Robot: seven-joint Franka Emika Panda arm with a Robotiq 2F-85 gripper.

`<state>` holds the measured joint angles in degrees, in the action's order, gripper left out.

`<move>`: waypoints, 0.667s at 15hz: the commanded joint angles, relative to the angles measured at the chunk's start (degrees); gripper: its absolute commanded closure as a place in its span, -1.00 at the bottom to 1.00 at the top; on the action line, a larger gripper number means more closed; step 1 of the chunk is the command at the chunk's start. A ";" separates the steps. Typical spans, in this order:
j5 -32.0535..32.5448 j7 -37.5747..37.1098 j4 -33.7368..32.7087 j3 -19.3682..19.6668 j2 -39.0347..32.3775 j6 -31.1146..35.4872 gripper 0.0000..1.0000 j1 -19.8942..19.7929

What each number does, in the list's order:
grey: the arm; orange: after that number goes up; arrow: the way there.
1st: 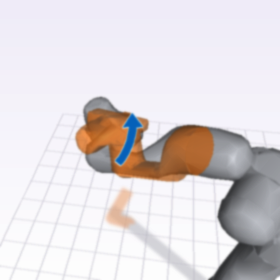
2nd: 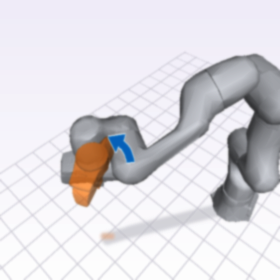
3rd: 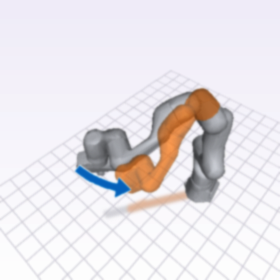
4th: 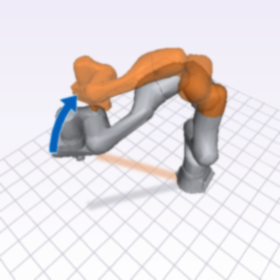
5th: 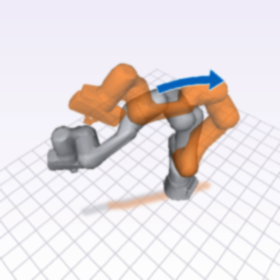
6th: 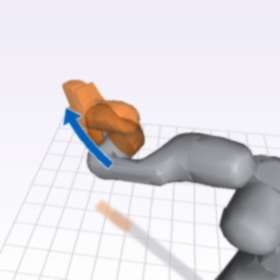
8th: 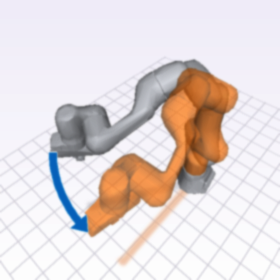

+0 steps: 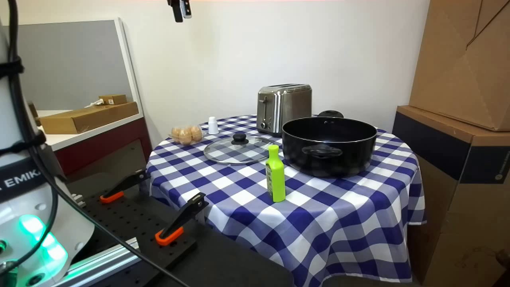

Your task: Push down the switch of the toaster

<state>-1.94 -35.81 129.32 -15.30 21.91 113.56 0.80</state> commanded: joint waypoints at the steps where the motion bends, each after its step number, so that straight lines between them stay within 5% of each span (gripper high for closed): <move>1: 7.99 -5.92 -4.89 -1.43 -8.32 2.94 0.12 -1.18; 7: 23.42 -11.92 -10.13 1.21 -20.52 8.48 0.99 0.24; 10: 25.00 -13.04 -13.37 4.22 -25.57 12.51 1.00 1.09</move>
<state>20.70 -46.96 120.79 -13.91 1.78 123.54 0.37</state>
